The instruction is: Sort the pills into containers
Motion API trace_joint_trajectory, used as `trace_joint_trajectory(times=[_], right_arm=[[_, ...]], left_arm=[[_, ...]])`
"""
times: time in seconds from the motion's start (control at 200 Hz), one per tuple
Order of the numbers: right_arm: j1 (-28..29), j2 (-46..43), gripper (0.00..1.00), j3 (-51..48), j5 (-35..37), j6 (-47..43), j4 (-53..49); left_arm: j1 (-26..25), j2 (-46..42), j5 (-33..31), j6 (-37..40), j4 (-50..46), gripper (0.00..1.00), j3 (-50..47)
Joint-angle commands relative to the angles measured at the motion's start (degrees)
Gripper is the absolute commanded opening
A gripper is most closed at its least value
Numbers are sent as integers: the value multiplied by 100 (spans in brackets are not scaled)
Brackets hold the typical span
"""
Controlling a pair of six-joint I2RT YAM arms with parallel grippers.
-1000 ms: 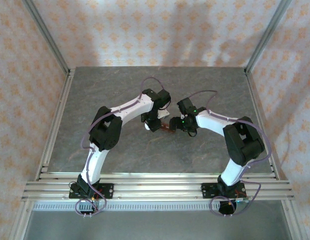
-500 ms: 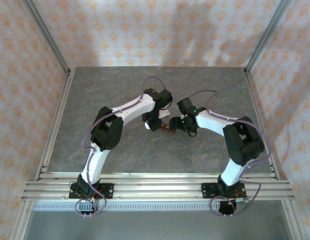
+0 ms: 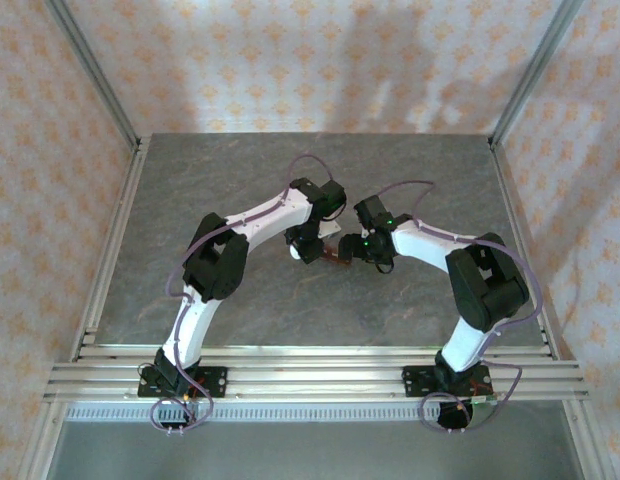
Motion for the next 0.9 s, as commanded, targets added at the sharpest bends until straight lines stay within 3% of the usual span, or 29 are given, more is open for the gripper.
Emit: trace_joint_trajectory(times=[0.0, 0.896], right_arm=[[20, 170, 85, 27, 175, -80, -213], [22, 19, 85, 23, 215, -42, -240]], left_arm=[[-26, 88, -91, 39, -225, 0, 140], [71, -1354, 354, -489, 1936, 0, -1802]])
